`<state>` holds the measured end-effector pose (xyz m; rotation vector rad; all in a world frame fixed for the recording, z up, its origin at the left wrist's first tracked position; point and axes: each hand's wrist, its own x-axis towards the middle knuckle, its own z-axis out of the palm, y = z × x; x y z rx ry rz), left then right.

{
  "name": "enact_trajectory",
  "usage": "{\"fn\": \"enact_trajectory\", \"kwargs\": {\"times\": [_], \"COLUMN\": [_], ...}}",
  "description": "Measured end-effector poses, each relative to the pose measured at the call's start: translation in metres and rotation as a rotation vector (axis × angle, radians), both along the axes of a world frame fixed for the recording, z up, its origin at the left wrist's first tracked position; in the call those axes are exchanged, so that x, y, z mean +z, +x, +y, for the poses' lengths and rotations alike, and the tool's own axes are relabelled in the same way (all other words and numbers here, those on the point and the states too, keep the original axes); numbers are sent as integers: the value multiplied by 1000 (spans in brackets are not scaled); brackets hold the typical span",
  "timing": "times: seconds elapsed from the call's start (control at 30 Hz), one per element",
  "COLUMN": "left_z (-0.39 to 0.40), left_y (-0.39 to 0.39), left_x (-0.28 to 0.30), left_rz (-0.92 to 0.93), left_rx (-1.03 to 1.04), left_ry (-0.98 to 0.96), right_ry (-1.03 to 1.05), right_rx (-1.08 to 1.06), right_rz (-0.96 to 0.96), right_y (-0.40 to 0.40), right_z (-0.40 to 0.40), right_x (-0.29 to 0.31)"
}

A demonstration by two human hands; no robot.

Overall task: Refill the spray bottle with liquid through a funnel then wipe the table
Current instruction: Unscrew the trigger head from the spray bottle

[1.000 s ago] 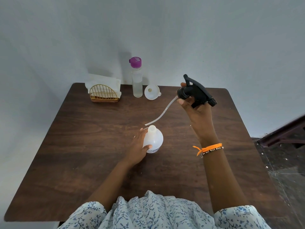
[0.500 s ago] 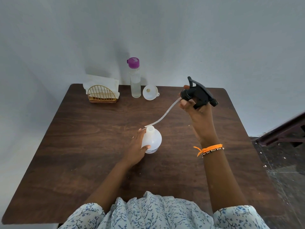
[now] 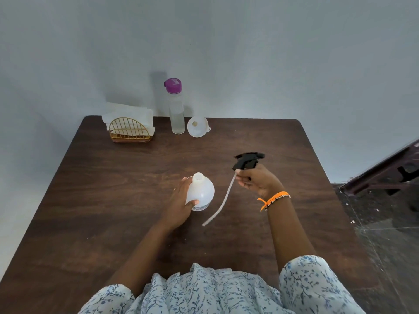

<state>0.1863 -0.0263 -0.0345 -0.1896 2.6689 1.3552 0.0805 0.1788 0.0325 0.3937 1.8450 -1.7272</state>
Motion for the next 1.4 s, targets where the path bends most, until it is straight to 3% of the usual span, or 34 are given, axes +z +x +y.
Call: {"fn": "enact_trajectory", "kwargs": {"times": [0.3,0.97,1.23,1.4], "left_z": [1,2,-8,-15], "left_y": [0,0,-7,-22], "left_x": [0,5,13,20], "left_rz": [-17,18,-7,8], "left_rx": [16,17,108,297], "left_ry": [11,39,180,367], "right_ry": [168,328,306,222], "right_rx": [-67,-102,-73,52], "right_rz": [17,41,167,209], "right_y": [8,6,-7,-31], "right_z": [-25,-17,-33,-59], "right_x": [-60,-86,-73,-60]}}
